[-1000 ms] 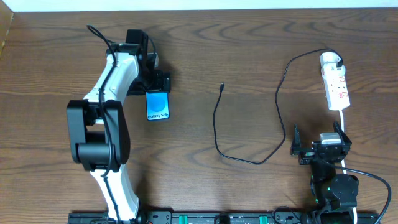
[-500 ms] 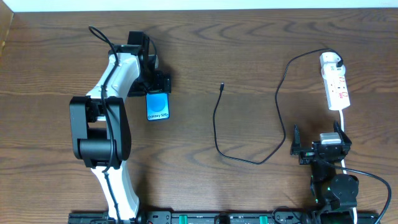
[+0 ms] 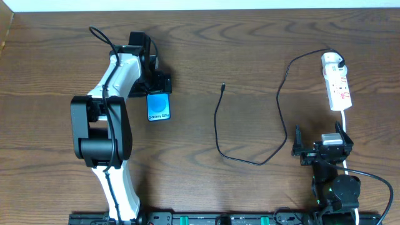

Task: Plug charger to phone and switch on socket
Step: 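Lower the left gripper onto the phone's top edge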

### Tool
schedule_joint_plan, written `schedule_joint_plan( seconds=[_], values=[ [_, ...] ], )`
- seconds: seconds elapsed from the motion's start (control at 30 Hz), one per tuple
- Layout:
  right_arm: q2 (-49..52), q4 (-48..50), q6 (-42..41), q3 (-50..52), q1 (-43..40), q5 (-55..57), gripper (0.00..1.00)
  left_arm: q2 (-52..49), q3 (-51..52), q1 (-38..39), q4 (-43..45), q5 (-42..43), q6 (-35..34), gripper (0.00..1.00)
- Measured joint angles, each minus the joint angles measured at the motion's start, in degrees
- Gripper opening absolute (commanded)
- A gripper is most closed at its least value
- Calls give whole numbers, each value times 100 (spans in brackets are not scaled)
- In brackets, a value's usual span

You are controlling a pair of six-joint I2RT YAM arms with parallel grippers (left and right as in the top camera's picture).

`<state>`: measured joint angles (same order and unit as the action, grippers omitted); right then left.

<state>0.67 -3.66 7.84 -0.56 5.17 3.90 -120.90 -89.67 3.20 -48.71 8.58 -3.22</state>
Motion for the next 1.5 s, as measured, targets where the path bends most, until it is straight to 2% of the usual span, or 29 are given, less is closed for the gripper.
schedule_joint_plan(
  seconds=[0.3,1.17,1.5],
  values=[
    [0,0,0,0,0,0,99,-262,11,122,33,-315,-109,98],
    [0,-2,0,0,0,0,99,-232,153,238,199,-507,-332,100],
    [0,-2,0,0,0,0,99,-157,282,356,243,-527,-601,93]
  ],
)
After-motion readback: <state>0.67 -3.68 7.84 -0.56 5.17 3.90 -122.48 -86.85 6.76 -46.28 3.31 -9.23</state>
